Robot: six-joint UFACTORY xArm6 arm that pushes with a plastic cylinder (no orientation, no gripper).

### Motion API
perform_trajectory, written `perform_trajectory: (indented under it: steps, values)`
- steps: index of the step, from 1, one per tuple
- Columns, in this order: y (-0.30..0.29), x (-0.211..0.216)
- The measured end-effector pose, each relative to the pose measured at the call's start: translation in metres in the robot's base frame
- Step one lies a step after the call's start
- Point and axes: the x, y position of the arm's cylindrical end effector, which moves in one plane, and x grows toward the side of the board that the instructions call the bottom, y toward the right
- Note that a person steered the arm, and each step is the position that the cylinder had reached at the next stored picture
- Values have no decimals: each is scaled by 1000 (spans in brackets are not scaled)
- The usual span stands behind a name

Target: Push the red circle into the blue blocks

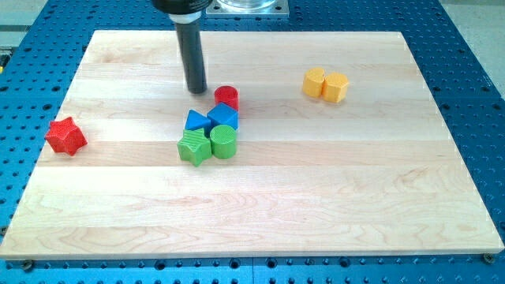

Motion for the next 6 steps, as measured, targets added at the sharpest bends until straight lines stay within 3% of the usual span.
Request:
perform_trajectory:
  steps: [1, 2, 4, 5, 6]
  values:
    - [59, 4]
    - [55, 13]
    - [5, 26]
    - [-4, 12]
    - [-86, 20]
